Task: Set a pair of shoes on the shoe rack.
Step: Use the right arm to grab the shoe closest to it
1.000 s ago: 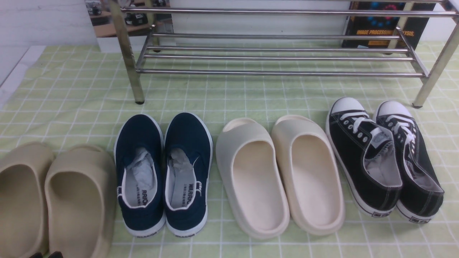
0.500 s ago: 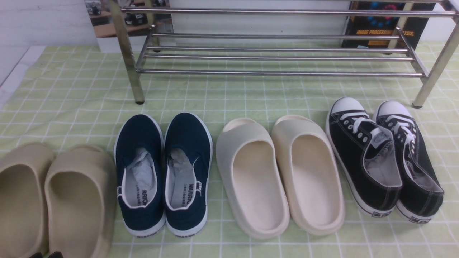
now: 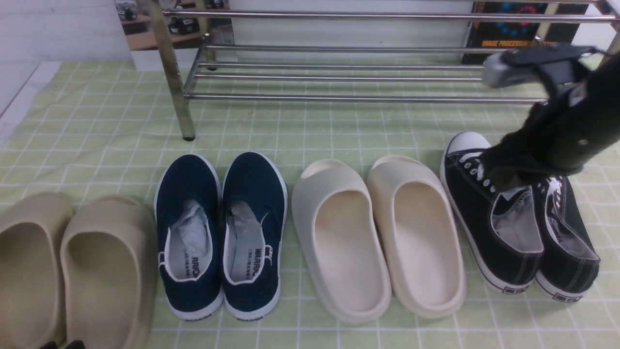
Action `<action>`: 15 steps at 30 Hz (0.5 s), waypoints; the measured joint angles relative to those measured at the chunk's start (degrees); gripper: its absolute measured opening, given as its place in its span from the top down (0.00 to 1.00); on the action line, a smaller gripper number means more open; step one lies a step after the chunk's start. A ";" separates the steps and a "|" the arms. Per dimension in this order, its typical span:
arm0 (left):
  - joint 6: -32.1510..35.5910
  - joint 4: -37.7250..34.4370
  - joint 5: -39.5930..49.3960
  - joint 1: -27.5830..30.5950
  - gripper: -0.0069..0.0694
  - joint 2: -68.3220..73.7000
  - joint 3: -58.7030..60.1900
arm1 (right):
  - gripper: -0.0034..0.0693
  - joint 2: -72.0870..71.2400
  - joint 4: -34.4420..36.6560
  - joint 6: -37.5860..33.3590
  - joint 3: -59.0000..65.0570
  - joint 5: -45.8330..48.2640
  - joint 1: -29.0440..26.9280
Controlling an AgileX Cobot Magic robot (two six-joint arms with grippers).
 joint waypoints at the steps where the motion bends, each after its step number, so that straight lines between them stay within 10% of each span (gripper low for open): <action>1: 0.00 0.00 0.00 0.00 0.60 0.00 0.00 | 0.48 2.11 -2.47 2.35 -0.06 -0.17 0.38; 10: 0.00 0.00 0.00 0.00 0.60 0.00 0.00 | 0.37 15.05 -8.03 11.66 -0.83 -1.97 0.76; 15: 0.00 0.00 0.00 0.00 0.60 0.00 0.00 | 0.78 14.74 -6.23 12.16 -0.90 -2.84 1.13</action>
